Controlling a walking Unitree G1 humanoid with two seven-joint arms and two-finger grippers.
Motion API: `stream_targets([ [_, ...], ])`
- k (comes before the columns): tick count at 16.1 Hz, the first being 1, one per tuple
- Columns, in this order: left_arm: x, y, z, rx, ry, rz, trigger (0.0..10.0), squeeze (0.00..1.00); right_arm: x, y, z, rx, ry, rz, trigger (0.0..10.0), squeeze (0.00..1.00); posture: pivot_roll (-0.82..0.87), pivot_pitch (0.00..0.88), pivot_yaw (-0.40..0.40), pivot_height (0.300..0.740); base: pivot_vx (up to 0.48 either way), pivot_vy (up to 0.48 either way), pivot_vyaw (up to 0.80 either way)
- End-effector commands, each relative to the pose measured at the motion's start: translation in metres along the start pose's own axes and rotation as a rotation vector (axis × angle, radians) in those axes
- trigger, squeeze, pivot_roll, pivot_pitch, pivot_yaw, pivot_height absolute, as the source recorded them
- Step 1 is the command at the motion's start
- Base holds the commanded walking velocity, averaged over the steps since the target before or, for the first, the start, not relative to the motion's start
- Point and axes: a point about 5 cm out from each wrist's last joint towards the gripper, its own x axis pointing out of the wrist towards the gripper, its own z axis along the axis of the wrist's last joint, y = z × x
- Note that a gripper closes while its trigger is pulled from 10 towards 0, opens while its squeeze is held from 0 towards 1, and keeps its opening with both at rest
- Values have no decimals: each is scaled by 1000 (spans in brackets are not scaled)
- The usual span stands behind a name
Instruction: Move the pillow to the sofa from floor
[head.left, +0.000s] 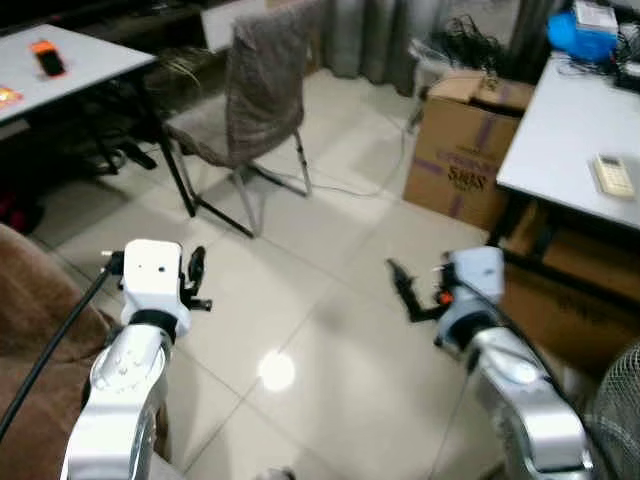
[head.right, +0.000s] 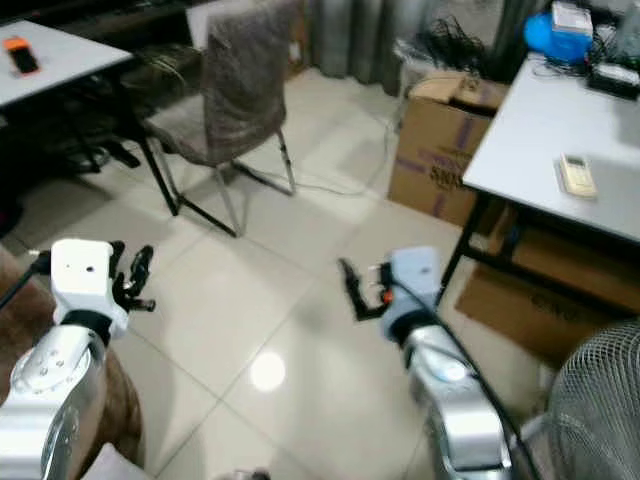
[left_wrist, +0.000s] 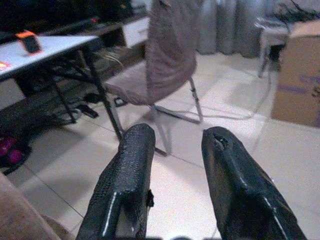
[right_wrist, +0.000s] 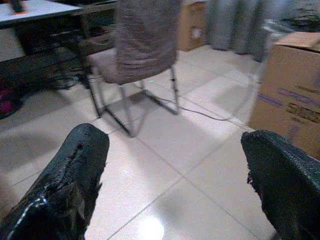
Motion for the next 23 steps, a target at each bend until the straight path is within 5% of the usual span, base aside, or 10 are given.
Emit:
stream_targets([
  [1,-2,-2,4,8,-17,-1,10000,0,1,-6,1,-24,10,-5,10000,1000,-137,0,18,740,0,-461,800],
  [23,-5,-3,2,1,-44,-18,10000,0,7,2,-7,-20,48,23,10000,1000,-117,0,-1,740,54,-42,800],
])
